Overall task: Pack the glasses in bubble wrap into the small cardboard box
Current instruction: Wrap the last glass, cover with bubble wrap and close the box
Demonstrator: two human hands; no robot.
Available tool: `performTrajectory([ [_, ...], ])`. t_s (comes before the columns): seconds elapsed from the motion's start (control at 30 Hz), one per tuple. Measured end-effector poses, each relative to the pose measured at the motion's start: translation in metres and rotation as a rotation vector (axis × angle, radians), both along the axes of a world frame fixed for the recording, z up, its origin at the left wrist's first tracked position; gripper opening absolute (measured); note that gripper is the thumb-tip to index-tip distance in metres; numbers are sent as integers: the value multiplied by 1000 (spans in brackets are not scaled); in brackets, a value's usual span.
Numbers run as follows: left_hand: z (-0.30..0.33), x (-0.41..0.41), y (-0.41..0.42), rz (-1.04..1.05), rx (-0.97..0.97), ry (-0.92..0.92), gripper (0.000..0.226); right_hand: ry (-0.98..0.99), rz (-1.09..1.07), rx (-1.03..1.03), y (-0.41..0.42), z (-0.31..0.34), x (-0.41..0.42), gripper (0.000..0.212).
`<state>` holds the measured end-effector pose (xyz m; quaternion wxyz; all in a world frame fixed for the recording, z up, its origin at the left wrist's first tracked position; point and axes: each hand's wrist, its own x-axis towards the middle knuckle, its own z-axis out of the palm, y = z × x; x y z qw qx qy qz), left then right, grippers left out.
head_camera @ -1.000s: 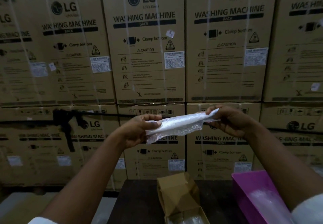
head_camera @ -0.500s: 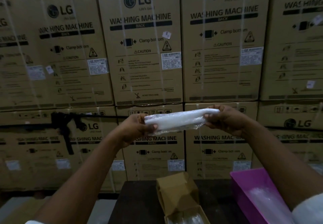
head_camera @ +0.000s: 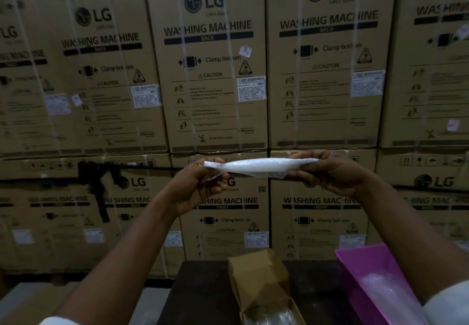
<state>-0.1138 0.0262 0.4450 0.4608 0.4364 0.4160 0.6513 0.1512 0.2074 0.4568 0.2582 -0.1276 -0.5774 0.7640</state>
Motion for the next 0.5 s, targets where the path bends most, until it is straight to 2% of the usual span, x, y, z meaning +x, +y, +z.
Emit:
performTrajectory([
  [0.1,2,0,-5,-17,-24,-71,33,5,5,62,-1,0,4,31],
  [0.13,3,1,-6,-17,-39,-33,32,14,37,107,-2,0,6,37],
  [0.2,3,1,-6,45,-77,157,18,-22,89,199,-4,2,10,56],
  [0.23,2,1,-4,80,-82,238,13,-67,66,252,-6,3,10,57],
  [0.27,1,1,-3,108,-80,297,19,-125,19,315,-6,5,8,50],
  [0.33,0,2,0,135,-47,377,34,-238,-94,440,-6,6,3,22],
  [0.37,1,3,0,146,-26,419,38,-265,-123,487,-6,7,1,18],
  [0.5,3,7,0,181,4,520,30,-389,-117,610,-6,6,-1,41],
])
